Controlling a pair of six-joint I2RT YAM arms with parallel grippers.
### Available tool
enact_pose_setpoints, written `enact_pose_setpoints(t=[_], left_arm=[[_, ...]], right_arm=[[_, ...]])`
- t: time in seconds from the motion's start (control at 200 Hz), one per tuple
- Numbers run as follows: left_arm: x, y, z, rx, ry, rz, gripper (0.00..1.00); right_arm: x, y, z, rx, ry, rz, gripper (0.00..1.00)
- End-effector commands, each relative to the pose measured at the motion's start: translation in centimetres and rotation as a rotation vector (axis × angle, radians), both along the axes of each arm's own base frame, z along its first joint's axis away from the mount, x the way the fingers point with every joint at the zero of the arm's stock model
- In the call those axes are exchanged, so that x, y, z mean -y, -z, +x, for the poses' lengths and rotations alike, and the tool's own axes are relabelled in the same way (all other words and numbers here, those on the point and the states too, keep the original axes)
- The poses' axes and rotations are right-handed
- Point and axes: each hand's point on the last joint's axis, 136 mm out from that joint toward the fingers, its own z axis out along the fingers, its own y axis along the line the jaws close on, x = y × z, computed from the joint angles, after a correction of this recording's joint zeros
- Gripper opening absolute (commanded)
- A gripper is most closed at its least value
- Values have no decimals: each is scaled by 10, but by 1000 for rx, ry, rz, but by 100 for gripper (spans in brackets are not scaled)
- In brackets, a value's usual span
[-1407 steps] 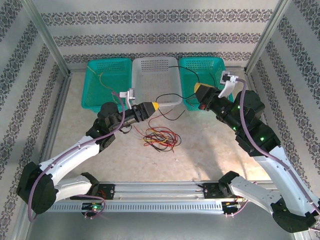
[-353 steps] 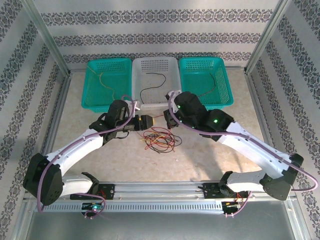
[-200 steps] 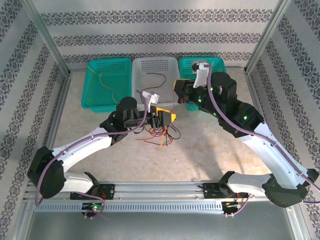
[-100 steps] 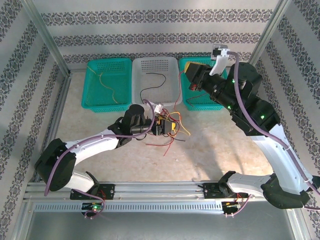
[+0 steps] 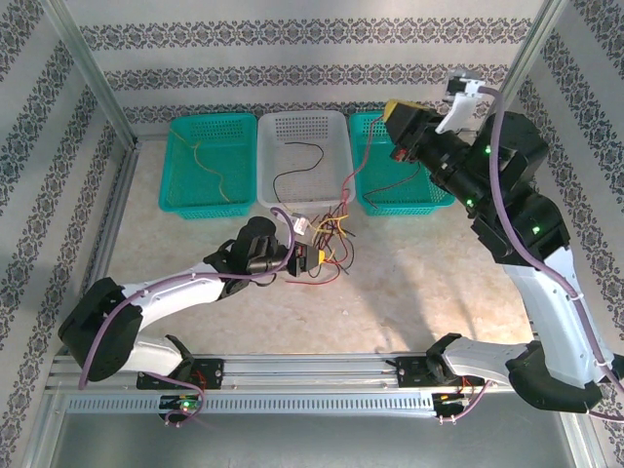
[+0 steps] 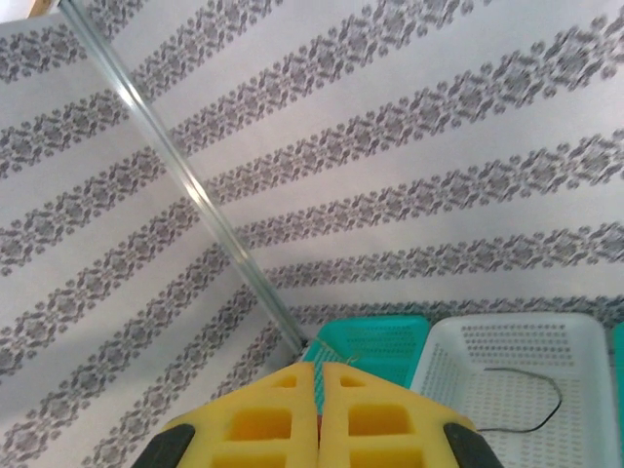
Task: Untangle the cables
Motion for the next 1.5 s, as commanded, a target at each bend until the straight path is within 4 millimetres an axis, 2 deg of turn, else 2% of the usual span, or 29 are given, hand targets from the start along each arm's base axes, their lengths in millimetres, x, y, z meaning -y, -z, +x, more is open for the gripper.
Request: enact_pose_setpoints(t=[0.0,0.145,0.275,0.415,0.595,0.695,0.73,0.8,0.834,0.899,0.979,1.124,1.199,1.274,1.429,1.499], left_arm=[[-17,28,-6,-32,-30,144,0],[-35,57,-9,-101,-72,291,0],[-41,69,-13,-138,-78,329,0],[-49,85,-12,-182,-106,391,0],[-58,99,-9,-242,-132,462,0],[-54,98,-11,-264,-106,444,0],[-49,94,-12,-264,-91,422,10],[-42,81,-14,-255,-72,370,40],[-40,72,-14,-243,-67,340,52],[-36,46,-14,-190,-55,277,67],[-35,8,-16,-84,-21,226,78],[-41,-62,-16,126,12,188,91],[-37,-96,-17,196,57,153,95],[-30,-117,-17,226,98,129,100],[-4,-164,-11,284,140,-60,100],[9,-176,-4,305,149,-141,98]], right_arm=[[24,-30,-15,85,45,22,0],[37,-31,-15,88,78,28,0],[44,-33,-16,96,100,20,0],[60,-46,-23,126,142,20,0],[78,-60,-32,161,198,14,0],[78,-63,-35,167,187,20,0],[74,-61,-33,155,164,21,0],[61,-53,-27,124,107,23,0],[55,-48,-23,105,77,26,0],[42,-37,-17,66,20,34,0],[28,-22,-10,21,-43,48,0],[9,-6,-7,-17,-136,88,0],[4,-1,-7,-24,-150,100,0],[3,2,-6,-32,-151,106,0],[-6,4,-5,-45,-181,130,0],[-10,4,-4,-47,-192,141,0]])
